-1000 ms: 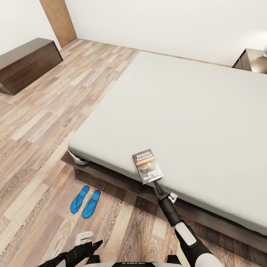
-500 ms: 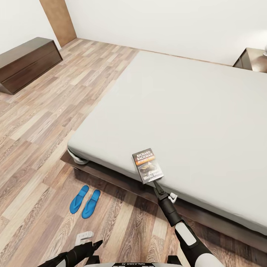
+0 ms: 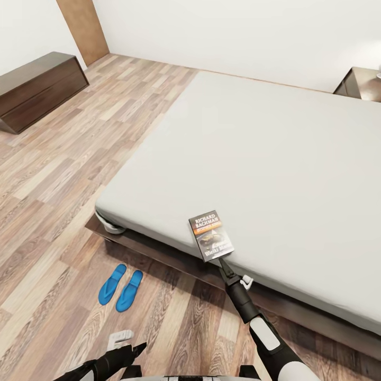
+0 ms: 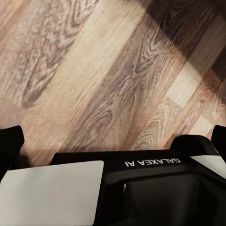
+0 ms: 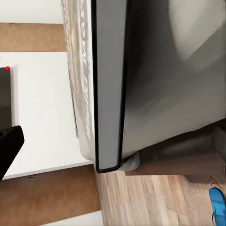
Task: In the bedroom, move the book from the bed onto either nightstand, and place the two sandals side by side next to the bed.
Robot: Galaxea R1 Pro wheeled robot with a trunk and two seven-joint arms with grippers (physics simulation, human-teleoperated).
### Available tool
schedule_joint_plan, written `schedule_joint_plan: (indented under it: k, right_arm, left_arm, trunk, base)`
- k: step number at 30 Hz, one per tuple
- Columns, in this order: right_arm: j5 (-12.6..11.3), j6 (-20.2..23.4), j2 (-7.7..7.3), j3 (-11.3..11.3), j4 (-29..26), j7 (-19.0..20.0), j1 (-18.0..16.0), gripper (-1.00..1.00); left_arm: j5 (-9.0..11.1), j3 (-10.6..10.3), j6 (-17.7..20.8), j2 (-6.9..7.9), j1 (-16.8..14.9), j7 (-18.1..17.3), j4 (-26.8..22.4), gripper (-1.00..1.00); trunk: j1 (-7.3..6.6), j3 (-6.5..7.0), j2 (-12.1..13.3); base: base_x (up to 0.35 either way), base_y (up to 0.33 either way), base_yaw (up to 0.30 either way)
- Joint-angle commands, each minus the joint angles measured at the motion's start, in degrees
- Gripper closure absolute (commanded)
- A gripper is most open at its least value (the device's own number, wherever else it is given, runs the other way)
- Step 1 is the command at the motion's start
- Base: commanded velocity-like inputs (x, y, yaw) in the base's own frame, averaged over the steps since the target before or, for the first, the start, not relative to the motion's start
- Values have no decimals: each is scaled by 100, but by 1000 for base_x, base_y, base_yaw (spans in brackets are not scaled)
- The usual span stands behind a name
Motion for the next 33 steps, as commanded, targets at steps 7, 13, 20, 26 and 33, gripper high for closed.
schedule_joint_plan:
  k: [7,13,20,26,33]
  right_arm:
    - [-26,53,4,-20,3,23,-2,-100]
    - [-26,53,4,-20,3,22,-2,-100]
    - [-28,53,4,-20,3,26,-2,-100]
    - [-28,53,4,-20,3,26,-2,-100]
    - [-26,53,4,-20,3,21,-2,-100]
  left_arm:
    - [-61,37,-39,2,-3,-8,6,-100]
    - [-61,37,-39,2,-2,-8,6,-100]
    - [-61,37,-39,2,-3,-8,6,-100]
    - [-61,37,-39,2,-3,-8,6,-100]
    - [-61,37,-39,2,-3,-8,6,-100]
  trunk:
    - [66,-57,-123]
    - [66,-57,-123]
    - [66,-57,-123]
    - [66,-57,-123]
    - [66,-57,-123]
  base:
    - [0,0,0]
    - [0,0,0]
    - [0,77,0]
    - [0,80,0]
    - [0,11,0]
